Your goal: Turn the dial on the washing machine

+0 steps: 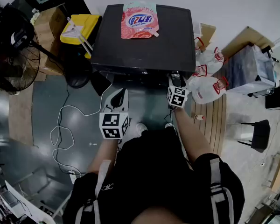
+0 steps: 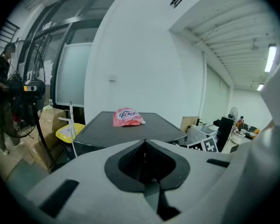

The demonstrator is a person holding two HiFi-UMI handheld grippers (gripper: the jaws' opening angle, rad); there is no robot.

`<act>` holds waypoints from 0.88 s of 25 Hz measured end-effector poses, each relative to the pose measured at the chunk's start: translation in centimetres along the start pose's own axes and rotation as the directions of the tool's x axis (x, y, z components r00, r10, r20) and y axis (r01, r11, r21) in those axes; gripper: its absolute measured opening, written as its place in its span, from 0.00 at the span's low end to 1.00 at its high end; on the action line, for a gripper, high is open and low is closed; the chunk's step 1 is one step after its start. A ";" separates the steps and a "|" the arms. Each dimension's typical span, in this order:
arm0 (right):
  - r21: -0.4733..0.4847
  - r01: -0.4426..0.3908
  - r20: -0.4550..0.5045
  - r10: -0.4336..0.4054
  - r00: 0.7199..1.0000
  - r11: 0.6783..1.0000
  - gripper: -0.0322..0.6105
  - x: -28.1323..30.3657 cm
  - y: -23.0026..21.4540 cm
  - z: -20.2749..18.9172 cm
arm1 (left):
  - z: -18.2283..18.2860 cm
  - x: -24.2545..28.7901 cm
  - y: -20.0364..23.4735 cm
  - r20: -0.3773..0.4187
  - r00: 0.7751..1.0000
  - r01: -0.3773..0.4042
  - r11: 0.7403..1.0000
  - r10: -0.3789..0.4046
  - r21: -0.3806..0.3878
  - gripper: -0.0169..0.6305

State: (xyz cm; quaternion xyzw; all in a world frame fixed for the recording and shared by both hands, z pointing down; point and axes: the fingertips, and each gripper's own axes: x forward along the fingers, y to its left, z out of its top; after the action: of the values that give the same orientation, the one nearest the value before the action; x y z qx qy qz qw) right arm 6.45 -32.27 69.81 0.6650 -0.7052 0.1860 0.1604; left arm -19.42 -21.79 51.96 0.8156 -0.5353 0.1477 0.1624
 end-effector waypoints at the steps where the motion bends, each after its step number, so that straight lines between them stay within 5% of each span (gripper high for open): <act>1: 0.004 0.003 0.001 -0.003 1.000 1.000 0.46 0.0 0.0 0.0 | 0.0 -0.1 0.0 0.001 1.000 0.000 1.000 0.000 0.000 0.03; 5: 0.039 -0.002 0.001 0.002 1.000 0.999 0.46 -0.1 -0.2 0.0 | 0.0 -0.3 0.0 0.001 1.000 -0.007 1.000 0.007 -0.001 0.03; 8: 0.169 -0.045 0.010 0.044 0.999 0.985 0.46 0.1 -0.4 -0.3 | -0.1 -0.4 0.2 0.000 1.000 -0.011 1.000 0.011 -0.004 0.03; 12: 0.464 -0.149 0.056 0.139 0.989 0.873 0.46 0.2 -1.1 -0.8 | -0.3 -0.6 0.2 0.000 1.000 -0.015 1.000 0.015 -0.005 0.03; 14: 0.514 -0.166 0.070 0.152 0.986 0.841 0.46 0.1 -1.2 -0.8 | -0.4 -0.7 0.3 -0.001 1.000 -0.017 1.000 0.017 -0.004 0.03; 22: 0.453 -0.120 0.073 0.097 0.993 0.884 0.46 -0.8 -1.2 -0.8 | 0.0 -0.8 0.1 0.008 1.000 -0.010 1.000 0.010 -0.004 0.03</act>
State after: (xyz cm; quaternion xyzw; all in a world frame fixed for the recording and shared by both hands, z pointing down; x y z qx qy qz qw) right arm 7.71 -31.23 70.21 0.6479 -0.6816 0.3391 -0.0278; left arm -19.77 -21.18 51.67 0.8132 -0.5405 0.1443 0.1608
